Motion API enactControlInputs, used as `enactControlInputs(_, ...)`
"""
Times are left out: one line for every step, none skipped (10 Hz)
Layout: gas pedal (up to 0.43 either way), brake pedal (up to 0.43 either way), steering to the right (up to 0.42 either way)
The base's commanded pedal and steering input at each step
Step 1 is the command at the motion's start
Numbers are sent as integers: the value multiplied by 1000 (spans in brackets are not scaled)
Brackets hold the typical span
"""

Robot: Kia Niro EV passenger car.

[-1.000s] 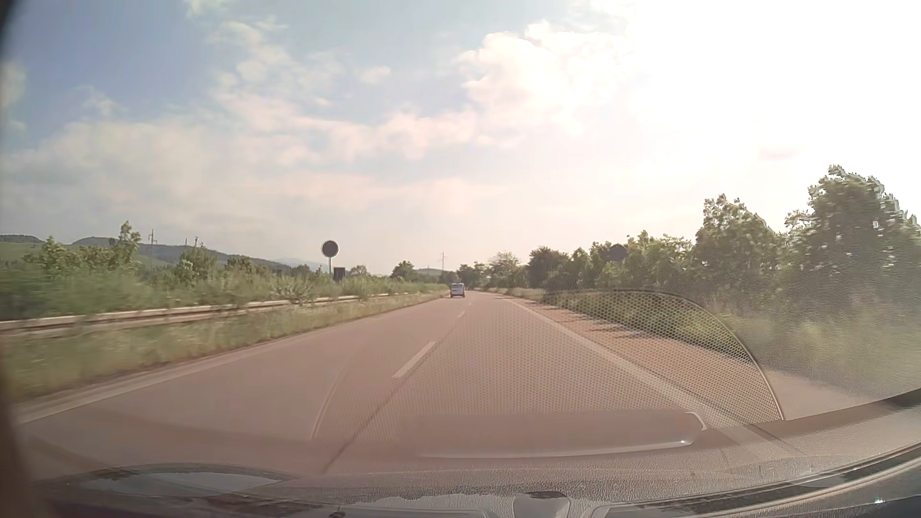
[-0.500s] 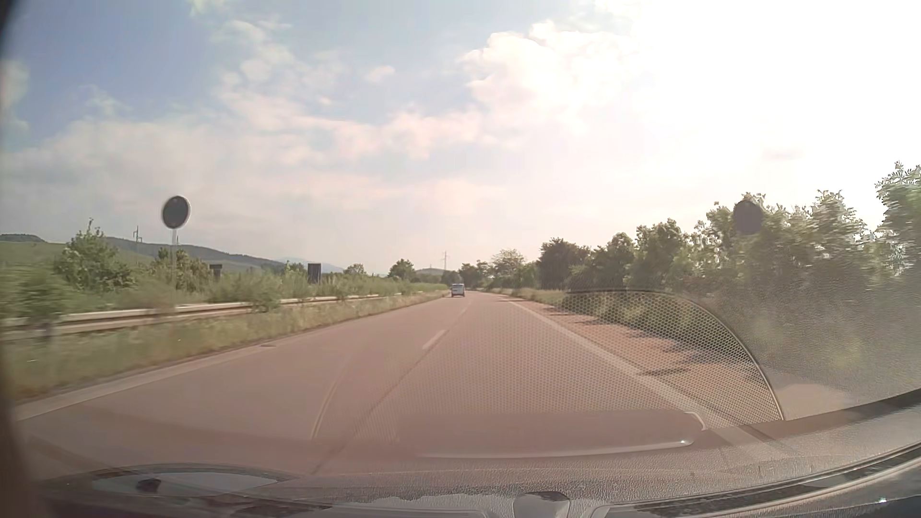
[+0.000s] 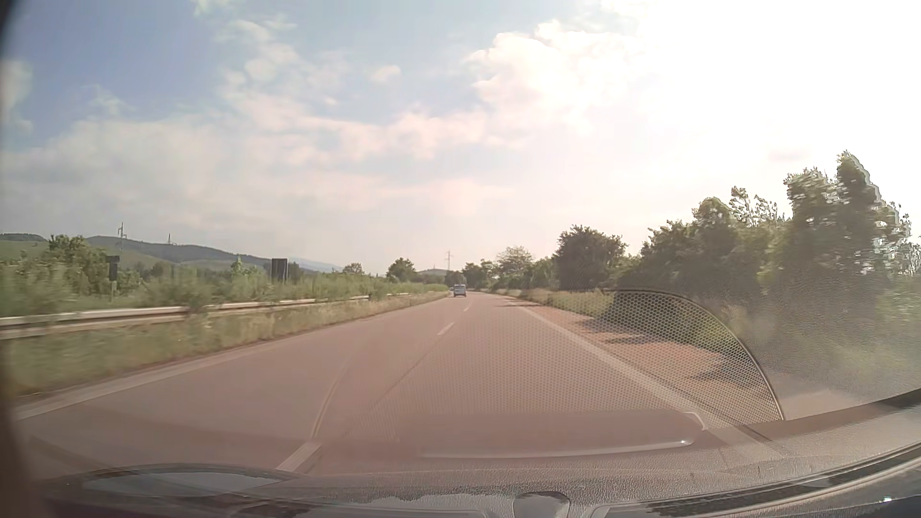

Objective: Follow the waypoints while adhering to traffic rules and regulations

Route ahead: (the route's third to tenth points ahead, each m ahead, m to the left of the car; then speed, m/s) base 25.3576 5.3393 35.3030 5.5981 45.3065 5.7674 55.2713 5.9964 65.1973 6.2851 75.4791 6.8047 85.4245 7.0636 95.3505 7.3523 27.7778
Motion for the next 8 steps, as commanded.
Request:
enactControlInputs(209,0,-4)
enactControlInputs(209,0,-4)
enactControlInputs(209,0,-4)
enactControlInputs(209,0,-4)
enactControlInputs(209,0,-4)
enactControlInputs(209,0,-4)
enactControlInputs(209,0,-4)
enactControlInputs(209,0,-4)
